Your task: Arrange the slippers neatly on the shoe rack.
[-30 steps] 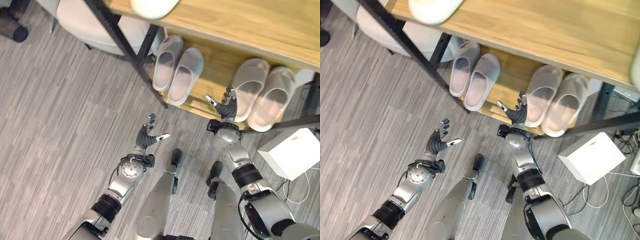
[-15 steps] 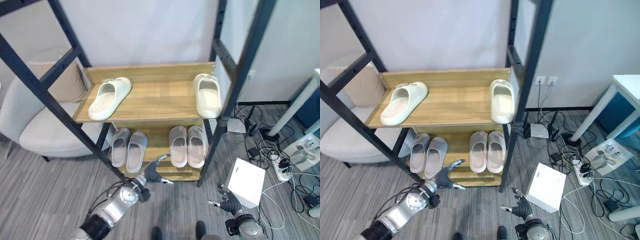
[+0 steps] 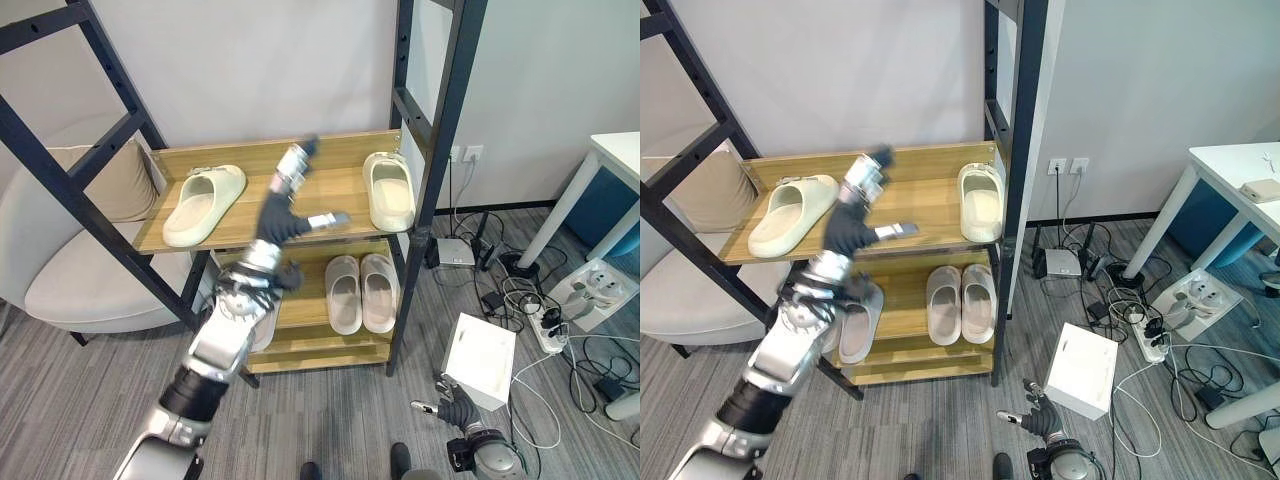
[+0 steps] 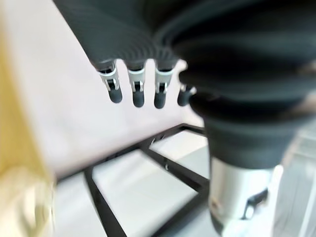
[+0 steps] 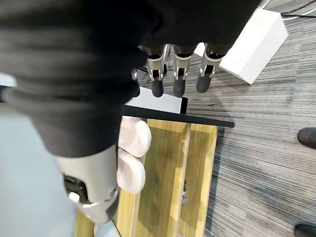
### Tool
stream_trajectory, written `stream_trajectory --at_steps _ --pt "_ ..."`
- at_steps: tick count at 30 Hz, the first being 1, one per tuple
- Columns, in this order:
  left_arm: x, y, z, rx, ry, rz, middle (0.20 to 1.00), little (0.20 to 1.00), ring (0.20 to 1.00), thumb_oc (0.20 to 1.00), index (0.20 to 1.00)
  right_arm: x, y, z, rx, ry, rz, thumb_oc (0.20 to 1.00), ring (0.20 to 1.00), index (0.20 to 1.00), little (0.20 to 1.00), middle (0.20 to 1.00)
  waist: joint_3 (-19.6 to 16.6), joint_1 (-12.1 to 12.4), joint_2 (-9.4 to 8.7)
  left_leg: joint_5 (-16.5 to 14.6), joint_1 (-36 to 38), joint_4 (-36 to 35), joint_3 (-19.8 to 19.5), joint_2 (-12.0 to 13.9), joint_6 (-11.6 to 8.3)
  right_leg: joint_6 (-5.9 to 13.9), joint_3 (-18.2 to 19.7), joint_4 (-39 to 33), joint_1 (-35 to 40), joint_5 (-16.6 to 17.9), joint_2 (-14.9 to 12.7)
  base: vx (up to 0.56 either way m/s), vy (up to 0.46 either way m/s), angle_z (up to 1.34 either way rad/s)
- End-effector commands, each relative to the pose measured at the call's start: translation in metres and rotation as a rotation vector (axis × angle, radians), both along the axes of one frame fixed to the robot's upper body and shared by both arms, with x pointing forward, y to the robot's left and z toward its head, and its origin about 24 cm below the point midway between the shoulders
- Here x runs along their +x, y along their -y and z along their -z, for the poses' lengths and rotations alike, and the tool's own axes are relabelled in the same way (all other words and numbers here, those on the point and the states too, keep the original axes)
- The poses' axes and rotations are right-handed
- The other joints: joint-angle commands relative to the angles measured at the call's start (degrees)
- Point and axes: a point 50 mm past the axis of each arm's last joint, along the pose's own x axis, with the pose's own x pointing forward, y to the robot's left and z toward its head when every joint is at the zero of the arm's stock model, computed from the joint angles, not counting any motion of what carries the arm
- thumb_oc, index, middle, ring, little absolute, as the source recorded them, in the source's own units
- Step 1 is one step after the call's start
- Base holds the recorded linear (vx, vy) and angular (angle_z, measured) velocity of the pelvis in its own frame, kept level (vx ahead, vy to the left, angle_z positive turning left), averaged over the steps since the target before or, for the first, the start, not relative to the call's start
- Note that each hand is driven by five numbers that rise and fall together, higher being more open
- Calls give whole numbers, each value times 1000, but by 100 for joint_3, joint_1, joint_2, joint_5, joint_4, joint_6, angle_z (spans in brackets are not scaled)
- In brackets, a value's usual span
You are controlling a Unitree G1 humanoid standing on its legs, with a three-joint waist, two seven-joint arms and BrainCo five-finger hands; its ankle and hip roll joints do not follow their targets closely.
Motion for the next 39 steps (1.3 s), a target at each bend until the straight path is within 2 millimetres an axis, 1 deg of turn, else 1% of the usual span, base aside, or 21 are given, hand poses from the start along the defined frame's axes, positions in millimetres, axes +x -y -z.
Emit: stream_trajectory --at_steps 1,2,3,4,5,7,8,9,11,12,13,14,16,18,20,24,29,33,34,37,39 --pt "11 -3 -22 191 181 -181 1000 1000 1000 1000 1000 31 -8 -27 42 189 -20 1000 1000 1000 1000 1000 256 13 -73 -1158 480 3 119 -250 175 287 5 11 597 -1022 -106 42 27 -5" --pt "19 -25 -33 340 235 -343 1000 1000 1000 1000 1000 29 -8 -29 42 200 -39 1000 1000 1000 1000 1000 248 -8 -57 -1167 467 3 139 -253 169 314 15 11 570 -1001 -112 43 27 -6" --pt "19 -25 -33 341 236 -344 1000 1000 1000 1000 1000 29 -8 -29 43 201 -39 1000 1000 1000 1000 1000 250 -6 -63 -1167 466 3 140 -254 169 314 15 11 568 -1001 -112 56 47 -9" --pt "23 -41 -42 480 282 -468 1000 1000 1000 1000 1000 26 -7 -29 41 202 -49 1000 1000 1000 1000 1000 249 -14 -54 -1178 456 3 156 -256 170 339 14 11 550 -978 -125 26 26 -8" --pt "23 -40 -42 481 282 -468 1000 1000 1000 1000 1000 26 -7 -29 41 202 -49 1000 1000 1000 1000 1000 247 -15 -56 -1178 455 3 156 -257 170 339 14 11 549 -978 -125 39 39 -5" --pt "28 -60 -50 646 304 -607 1000 1000 1000 1000 1000 25 -4 -29 35 203 -58 1000 1000 1000 1000 1000 243 -28 -42 -1193 437 3 169 -262 173 365 15 11 522 -957 -139 41 47 0" --pt "29 -73 -57 760 328 -693 1000 1000 1000 1000 1000 24 -2 -31 31 213 -63 1000 1000 1000 1000 1000 256 -28 -51 -1201 415 3 181 -276 181 391 22 11 483 -938 -154 40 49 -2" --pt "29 -73 -57 760 328 -692 1000 1000 1000 1000 1000 24 -2 -31 31 213 -63 1000 1000 1000 1000 1000 255 -27 -52 -1201 414 3 181 -277 181 391 22 11 482 -938 -154 33 49 -6" --pt "29 -91 -62 860 328 -790 1000 1000 1000 1000 1000 22 -1 -33 28 217 -73 1000 1000 1000 1000 1000 261 -36 -51 -1202 377 3 192 -287 189 412 35 11 431 -920 -167 23 53 -4" --pt "29 -108 -71 939 327 -887 1000 1000 1000 1000 1000 22 0 -34 26 221 -81 1000 1000 1000 1000 1000 284 -44 -45 -1205 329 3 206 -302 197 437 54 11 369 -889 -176 16 52 -1" --pt "29 -108 -71 940 328 -887 1000 1000 1000 1000 1000 23 0 -34 26 222 -81 1000 1000 1000 1000 1000 283 -40 -49 -1204 324 3 207 -302 197 437 55 11 364 -888 -176 11 68 -2" --pt "27 -126 -77 1005 315 -974 1000 1000 1000 1000 1000 23 0 -34 27 225 -87 1000 1000 1000 1000 1000 304 -28 -50 -1200 269 3 235 -314 206 457 75 11 303 -862 -188 3 34 -4" --pt "26 -130 -78 1024 314 -994 1000 1000 1000 1000 1000 23 0 -35 29 228 -88 1000 1000 1000 1000 1000 303 -18 -52 -1197 252 3 251 -319 209 462 79 11 282 -859 -191 11 32 -7" --pt "23 -144 -80 1080 292 -1048 1000 1000 1000 1000 1000 22 0 -34 31 227 -87 1000 1000 1000 1000 1000 298 -1 -54 -1203 239 3 268 -322 214 472 71 11 268 -851 -199 30 28 -9" --pt "22 -151 -80 1121 277 -1076 1000 1000 1000 1000 1000 21 0 -35 32 230 -94 1000 1000 1000 1000 1000 288 10 -61 -1212 241 3 269 -324 219 477 60 11 261 -853 -205 38 26 -5" --pt "27 -167 -69 1210 183 -1136 1000 1000 1000 1000 1000 20 0 -38 25 242 -112 1000 1000 1000 1000 1000 314 -37 -52 -1226 232 3 281 -331 231 508 53 11 237 -846 -220 21 24 -1" --pt "35 -171 -71 1253 141 -1167 1000 1000 1000 1000 1000 21 0 -42 36 265 -106 1000 1000 1000 1000 1000 347 -96 -64 -1229 180 3 320 -330 239 527 89 11 150 -824 -205 0 0 0" --pt "38 -177 -80 1281 109 -1218 1000 1000 1000 1000 1000 20 4 -45 49 276 -85 1000 1000 1000 1000 1000 381 -190 -85 -1227 117 3 411 -323 250 555 208 11 27 -781 -175 14 18 -6" --pt "40 -184 -84 1302 72 -1250 1000 1000 1000 1000 1000 17 6 -46 71 277 -62 1000 1000 1000 1000 1000 401 -240 -112 -1232 94 3 516 -308 261 576 304 11 -46 -734 -158 47 41 -26" --pt "37 -188 -91 1294 69 -1275 1000 1000 1000 1000 1000 13 10 -45 77 269 -38 1000 1000 1000 1000 1000 423 -284 -120 -1241 80 3 592 -304 266 593 364 11 -98 -710 -156 46 32 -29" --pt "37 -190 -93 1301 61 -1284 1000 1000 1000 1000 1000 12 12 -44 89 265 -20 1000 1000 1000 1000 1000 440 -304 -124 -1247 72 3 623 -307 271 599 388 11 -123 -688 -158 26 20 -11"
